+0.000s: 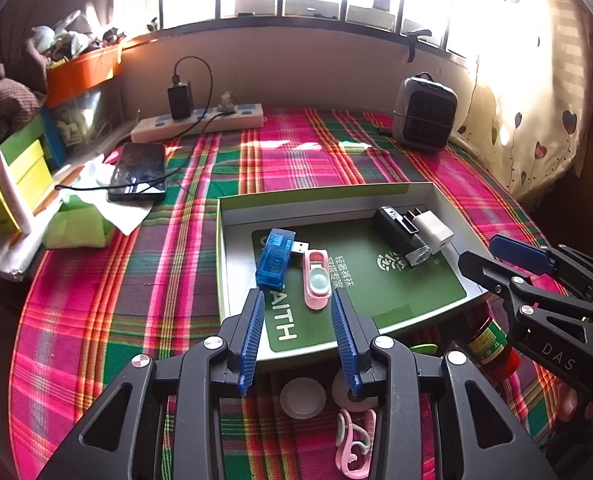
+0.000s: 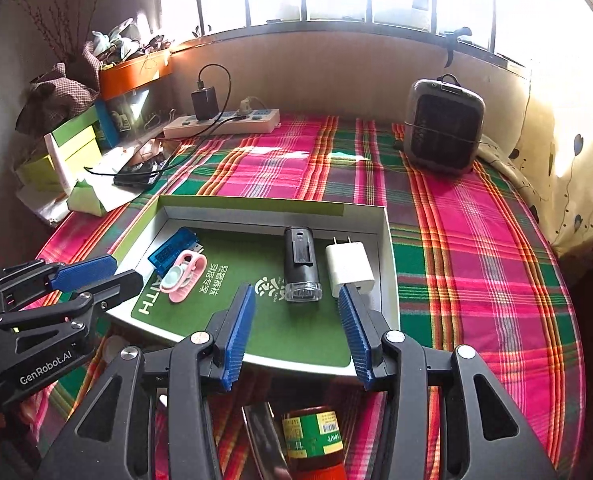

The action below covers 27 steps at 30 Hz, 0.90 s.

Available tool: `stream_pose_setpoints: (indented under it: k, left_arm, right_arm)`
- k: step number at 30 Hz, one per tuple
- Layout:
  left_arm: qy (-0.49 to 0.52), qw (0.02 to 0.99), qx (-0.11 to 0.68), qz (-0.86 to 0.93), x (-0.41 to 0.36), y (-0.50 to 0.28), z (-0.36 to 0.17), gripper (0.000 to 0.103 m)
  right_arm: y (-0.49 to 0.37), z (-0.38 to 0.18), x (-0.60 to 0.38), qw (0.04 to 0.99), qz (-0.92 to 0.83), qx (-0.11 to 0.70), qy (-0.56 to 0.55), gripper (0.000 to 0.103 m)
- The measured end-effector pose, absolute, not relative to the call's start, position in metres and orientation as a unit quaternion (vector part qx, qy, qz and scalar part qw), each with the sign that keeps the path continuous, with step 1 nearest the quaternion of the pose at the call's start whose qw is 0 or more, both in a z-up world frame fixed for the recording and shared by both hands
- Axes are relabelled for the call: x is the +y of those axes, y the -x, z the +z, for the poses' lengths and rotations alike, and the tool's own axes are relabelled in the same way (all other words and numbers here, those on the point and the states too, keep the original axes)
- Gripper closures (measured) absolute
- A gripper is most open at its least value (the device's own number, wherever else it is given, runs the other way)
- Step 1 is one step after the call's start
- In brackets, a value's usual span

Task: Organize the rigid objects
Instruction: 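Move left gripper to the pink plastic hook while right gripper approaches the brown orange-capped jar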

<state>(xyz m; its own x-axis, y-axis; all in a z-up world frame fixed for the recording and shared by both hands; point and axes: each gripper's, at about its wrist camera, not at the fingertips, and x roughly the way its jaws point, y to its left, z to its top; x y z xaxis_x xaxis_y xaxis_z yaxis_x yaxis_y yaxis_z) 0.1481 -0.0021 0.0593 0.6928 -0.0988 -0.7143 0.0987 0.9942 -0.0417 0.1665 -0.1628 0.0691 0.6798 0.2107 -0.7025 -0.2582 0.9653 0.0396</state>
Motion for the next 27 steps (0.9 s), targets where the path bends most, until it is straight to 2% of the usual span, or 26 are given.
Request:
stream_pose_setpoints:
  k: [27]
  left_arm:
    - [0.057,0.91,0.397,-0.103,0.011,-0.082,0.039,0.067]
  right_arm:
    - [-0.091,0.05,-0.218,0.921,0.083,0.379,-0.009,0.058]
